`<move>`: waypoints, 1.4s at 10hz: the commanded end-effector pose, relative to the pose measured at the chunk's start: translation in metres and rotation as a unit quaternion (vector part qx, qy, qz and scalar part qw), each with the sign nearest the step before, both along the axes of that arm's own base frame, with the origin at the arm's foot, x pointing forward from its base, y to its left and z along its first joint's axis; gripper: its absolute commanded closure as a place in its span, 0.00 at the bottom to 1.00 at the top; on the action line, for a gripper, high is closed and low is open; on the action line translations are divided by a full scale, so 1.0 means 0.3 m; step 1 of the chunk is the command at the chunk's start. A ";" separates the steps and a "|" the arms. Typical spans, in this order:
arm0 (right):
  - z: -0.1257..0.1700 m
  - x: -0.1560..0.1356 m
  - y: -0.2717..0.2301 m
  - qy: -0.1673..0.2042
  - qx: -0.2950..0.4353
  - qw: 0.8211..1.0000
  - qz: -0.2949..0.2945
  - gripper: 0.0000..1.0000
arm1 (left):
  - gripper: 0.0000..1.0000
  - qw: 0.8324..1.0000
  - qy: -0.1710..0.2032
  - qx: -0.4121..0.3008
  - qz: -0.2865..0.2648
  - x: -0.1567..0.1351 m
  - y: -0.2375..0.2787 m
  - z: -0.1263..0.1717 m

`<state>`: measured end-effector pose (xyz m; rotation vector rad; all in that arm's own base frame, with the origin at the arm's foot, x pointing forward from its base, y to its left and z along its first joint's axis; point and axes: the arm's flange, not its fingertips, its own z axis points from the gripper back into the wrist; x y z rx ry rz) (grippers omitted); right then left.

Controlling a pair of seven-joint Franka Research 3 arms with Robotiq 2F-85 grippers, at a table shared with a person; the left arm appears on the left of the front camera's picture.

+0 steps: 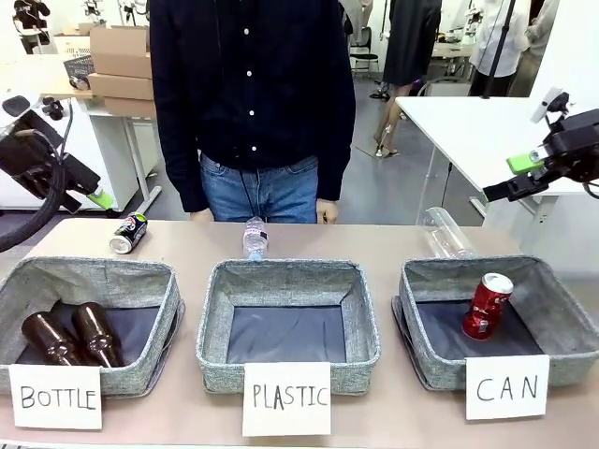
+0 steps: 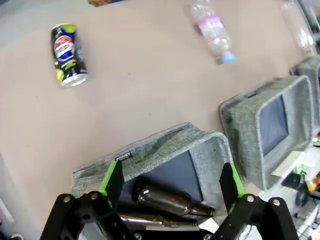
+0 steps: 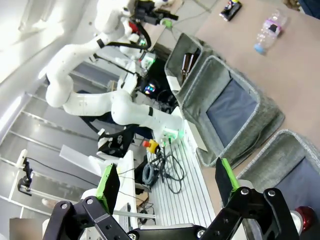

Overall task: Sort the can waste into the basket.
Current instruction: Pick up the can waste from the table and place it in the right Fabric basket.

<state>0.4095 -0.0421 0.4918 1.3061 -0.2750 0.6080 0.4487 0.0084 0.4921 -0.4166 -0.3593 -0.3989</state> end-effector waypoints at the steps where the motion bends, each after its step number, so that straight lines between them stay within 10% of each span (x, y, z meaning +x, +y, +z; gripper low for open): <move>1: 0.005 0.000 0.001 -0.001 -0.005 1.000 -0.006 0.00 | 0.00 0.997 -0.017 -0.052 -0.058 0.007 -0.018 -0.049; 3: 0.005 0.000 0.001 -0.001 -0.005 1.000 -0.006 0.00 | 0.00 1.000 -0.002 -0.014 -0.017 0.003 -0.014 -0.015; 5: 0.005 0.000 0.001 -0.001 -0.005 1.000 -0.006 0.00 | 0.00 0.996 0.094 -0.004 0.004 0.274 -0.003 -0.045; 10: 0.005 0.000 0.001 -0.001 -0.005 1.000 -0.006 0.00 | 0.00 0.979 0.115 0.123 0.116 0.667 -0.003 -0.230; 14: 0.005 0.000 0.001 -0.001 -0.005 1.000 -0.006 0.00 | 0.00 0.976 0.085 0.152 0.133 0.796 0.009 -0.447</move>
